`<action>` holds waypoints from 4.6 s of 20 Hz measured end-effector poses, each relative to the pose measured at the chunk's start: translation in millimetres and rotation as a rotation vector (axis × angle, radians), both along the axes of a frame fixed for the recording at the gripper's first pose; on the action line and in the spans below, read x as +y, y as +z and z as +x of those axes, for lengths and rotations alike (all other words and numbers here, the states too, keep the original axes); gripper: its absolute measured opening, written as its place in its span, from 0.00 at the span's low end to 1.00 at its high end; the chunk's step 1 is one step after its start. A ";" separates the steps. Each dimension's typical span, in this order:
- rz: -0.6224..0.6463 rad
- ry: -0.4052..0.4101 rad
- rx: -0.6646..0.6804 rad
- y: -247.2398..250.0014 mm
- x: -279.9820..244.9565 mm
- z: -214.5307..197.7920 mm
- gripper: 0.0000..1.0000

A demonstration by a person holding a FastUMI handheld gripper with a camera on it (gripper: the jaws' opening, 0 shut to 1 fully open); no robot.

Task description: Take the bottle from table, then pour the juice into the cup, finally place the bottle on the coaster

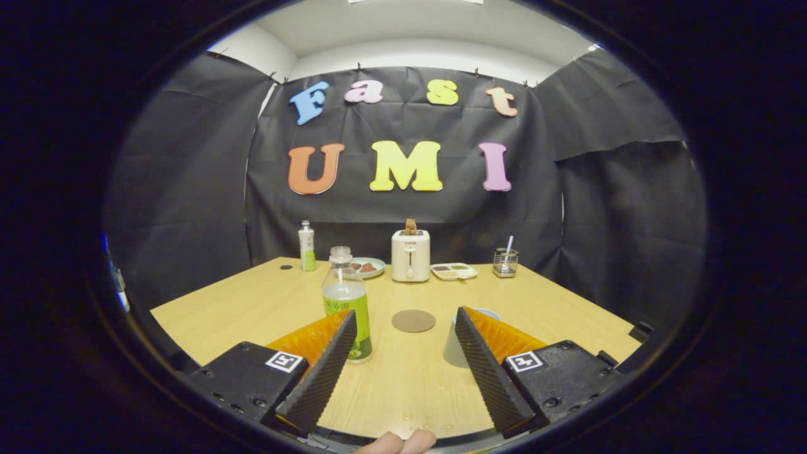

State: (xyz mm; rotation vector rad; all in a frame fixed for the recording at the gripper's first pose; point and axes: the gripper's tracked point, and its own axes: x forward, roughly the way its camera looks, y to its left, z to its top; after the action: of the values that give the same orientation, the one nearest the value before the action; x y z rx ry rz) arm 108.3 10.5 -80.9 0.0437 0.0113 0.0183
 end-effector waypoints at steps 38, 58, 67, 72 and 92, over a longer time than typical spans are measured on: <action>-0.064 -0.059 0.036 -20.9 81.8 132.4 0.83; 0.630 0.142 0.249 -4.1 80.9 113.5 0.80; 1.056 0.215 0.318 -9.7 62.7 121.4 0.79; 1.252 0.240 0.310 0.7 50.4 117.9 0.79; 1.873 0.317 0.278 49.7 8.3 114.6 0.78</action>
State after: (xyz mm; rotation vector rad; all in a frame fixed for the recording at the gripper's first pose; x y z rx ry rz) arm 222.9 18.9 -31.1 1.9184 0.2772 0.3367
